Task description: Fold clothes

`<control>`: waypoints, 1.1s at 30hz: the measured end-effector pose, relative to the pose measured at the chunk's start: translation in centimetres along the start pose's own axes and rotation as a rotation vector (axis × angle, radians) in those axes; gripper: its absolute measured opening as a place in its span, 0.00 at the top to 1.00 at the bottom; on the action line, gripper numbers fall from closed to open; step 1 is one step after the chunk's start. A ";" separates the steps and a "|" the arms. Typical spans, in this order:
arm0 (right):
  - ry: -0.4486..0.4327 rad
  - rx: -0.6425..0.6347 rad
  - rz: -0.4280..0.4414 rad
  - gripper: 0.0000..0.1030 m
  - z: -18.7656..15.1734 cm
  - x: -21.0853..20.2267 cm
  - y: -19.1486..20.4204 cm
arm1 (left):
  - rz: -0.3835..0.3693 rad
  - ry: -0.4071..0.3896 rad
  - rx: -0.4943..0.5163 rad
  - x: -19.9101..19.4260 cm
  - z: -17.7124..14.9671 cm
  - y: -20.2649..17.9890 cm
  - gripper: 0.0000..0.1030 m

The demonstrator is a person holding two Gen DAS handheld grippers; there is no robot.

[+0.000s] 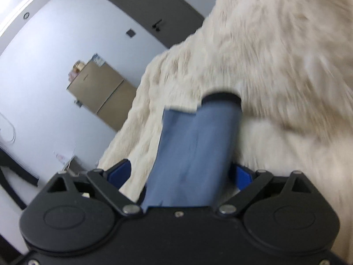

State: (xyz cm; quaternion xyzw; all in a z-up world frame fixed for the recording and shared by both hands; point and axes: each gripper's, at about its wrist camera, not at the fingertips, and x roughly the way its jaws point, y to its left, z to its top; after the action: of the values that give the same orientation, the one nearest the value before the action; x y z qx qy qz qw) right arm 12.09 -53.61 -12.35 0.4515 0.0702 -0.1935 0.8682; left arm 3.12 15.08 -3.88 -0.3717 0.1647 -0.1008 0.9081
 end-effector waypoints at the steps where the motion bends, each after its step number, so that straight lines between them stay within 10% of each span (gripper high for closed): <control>1: 0.012 0.000 -0.001 0.22 0.3 0.6 -0.1 | 0.015 0.011 0.026 0.2 -0.1 -0.3 0.16; 3: 0.034 -0.031 -0.044 0.80 0.8 1.3 0.1 | 0.044 0.033 0.078 0.5 -0.4 -0.9 0.13; 6: 0.066 -0.057 -0.056 0.92 1.6 1.4 0.0 | 0.155 0.111 0.241 2.3 -1.3 -3.1 0.03; 10: 0.095 -0.172 -0.042 0.94 2.4 0.6 1.0 | 0.226 0.173 0.393 4.1 -2.5 -5.1 0.03; 18: -0.009 -0.325 -0.045 0.95 6.6 -1.5 5.3 | 0.248 0.218 0.365 3.7 -2.4 -4.3 0.02; 22: -0.108 -0.380 -0.210 0.95 7.8 -2.6 6.2 | 0.238 0.210 0.351 3.9 -2.5 -3.7 0.02; 29: -0.280 -0.478 -0.493 0.53 9.7 -4.5 7.7 | 0.288 0.133 0.291 2.9 -1.8 -3.0 0.02; 33: -0.242 -0.807 -0.322 0.46 3.0 -6.9 12.6 | 0.334 0.040 0.219 1.8 -0.7 -2.1 0.02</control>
State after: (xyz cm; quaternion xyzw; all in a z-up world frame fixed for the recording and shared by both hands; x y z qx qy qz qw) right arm 10.64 -47.65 0.95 0.0343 0.1073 -0.3349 0.9355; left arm 4.38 12.58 -3.29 -0.2359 0.2300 0.0268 0.9438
